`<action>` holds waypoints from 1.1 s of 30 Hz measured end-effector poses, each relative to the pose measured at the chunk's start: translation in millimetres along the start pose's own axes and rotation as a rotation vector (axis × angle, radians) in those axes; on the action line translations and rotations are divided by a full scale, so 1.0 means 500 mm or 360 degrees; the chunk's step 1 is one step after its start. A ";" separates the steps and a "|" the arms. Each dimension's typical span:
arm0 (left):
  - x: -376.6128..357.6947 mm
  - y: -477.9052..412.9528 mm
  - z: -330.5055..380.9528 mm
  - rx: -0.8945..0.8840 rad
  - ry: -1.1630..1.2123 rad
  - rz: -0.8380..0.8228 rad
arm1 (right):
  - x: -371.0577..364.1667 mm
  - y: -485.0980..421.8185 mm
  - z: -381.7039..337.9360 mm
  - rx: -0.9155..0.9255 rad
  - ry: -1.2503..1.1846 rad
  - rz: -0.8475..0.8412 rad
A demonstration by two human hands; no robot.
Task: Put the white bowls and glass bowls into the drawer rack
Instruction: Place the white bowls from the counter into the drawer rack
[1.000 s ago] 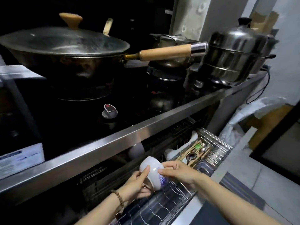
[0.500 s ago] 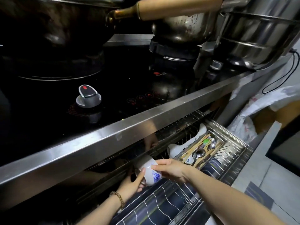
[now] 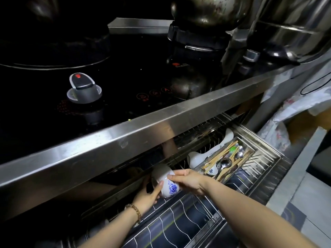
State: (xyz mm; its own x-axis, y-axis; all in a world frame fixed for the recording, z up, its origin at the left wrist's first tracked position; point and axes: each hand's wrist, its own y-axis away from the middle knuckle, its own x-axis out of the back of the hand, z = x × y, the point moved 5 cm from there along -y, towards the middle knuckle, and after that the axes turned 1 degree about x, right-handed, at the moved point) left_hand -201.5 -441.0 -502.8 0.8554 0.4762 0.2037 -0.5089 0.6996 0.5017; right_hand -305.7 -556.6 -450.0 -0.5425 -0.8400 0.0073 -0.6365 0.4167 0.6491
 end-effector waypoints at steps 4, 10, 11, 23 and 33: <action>0.000 0.003 0.005 -0.0065 -0.0099 0.0034 | 0.011 0.000 0.006 0.0004 0.0036 0.0062; -0.004 0.043 0.025 -0.0156 -0.0066 0.0009 | 0.017 0.023 -0.005 0.0053 0.0262 0.0261; -0.004 0.052 0.029 -0.0189 -0.0051 0.0013 | 0.018 0.028 -0.010 0.0066 0.0334 0.0291; 0.038 0.238 0.141 -0.0306 -0.0090 -0.0152 | -0.007 0.351 -0.103 0.0508 0.0517 0.0581; 0.229 0.568 0.370 -0.1048 -0.0205 -0.0103 | -0.185 0.639 -0.261 0.1151 0.0533 0.0690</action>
State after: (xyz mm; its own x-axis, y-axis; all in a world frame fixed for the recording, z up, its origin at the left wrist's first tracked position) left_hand -230.0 -286.3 -181.6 0.8701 0.3835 0.3097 -0.3738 0.9229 -0.0926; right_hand -387.3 -391.4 -144.1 -0.6988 -0.5688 0.4337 -0.6640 0.7413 -0.0976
